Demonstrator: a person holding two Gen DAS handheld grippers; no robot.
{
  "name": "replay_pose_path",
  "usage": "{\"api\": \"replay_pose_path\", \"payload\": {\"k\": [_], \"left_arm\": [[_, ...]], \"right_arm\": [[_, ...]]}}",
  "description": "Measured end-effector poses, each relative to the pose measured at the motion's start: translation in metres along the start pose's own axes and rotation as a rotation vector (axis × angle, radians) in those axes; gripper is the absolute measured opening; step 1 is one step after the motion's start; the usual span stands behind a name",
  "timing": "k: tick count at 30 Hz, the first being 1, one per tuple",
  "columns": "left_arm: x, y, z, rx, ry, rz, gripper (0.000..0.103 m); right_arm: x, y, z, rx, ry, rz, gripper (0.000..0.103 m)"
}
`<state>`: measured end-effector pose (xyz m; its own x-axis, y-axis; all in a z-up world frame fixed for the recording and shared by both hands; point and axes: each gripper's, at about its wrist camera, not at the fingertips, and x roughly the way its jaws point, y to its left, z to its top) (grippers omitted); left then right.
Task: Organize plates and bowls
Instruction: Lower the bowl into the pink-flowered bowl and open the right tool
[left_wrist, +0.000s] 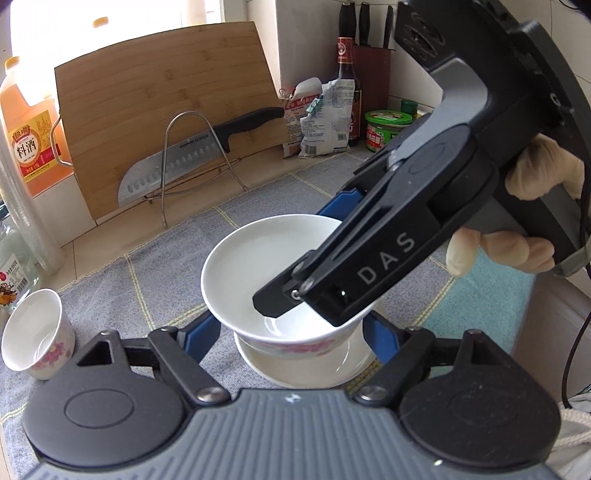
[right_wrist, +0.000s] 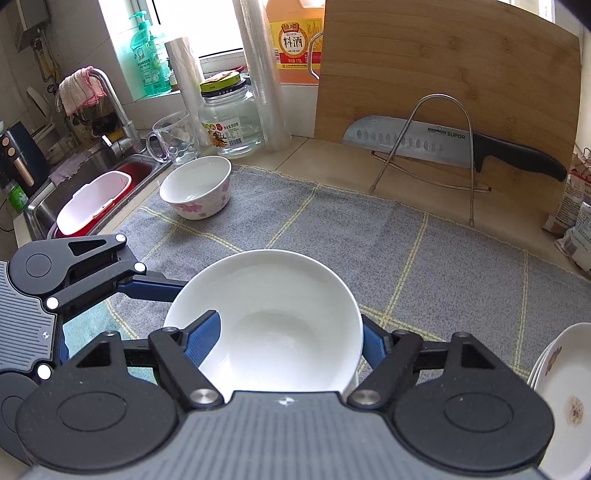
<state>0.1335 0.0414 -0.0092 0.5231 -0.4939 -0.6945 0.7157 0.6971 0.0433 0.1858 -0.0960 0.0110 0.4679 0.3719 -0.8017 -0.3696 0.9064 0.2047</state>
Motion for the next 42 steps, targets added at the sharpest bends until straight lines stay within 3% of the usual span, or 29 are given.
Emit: {"api": "replay_pose_path", "payload": {"k": [22,42], "left_arm": [[0.015,-0.001,-0.009,-0.015,0.064,-0.019,0.084],[0.016,-0.002,-0.010,-0.011,0.065,-0.030,0.084]], "right_arm": [[0.011,-0.003,-0.013,-0.003,0.045,0.012,0.083],[0.015,0.006,-0.016,-0.075,0.054,-0.054,0.083]]}}
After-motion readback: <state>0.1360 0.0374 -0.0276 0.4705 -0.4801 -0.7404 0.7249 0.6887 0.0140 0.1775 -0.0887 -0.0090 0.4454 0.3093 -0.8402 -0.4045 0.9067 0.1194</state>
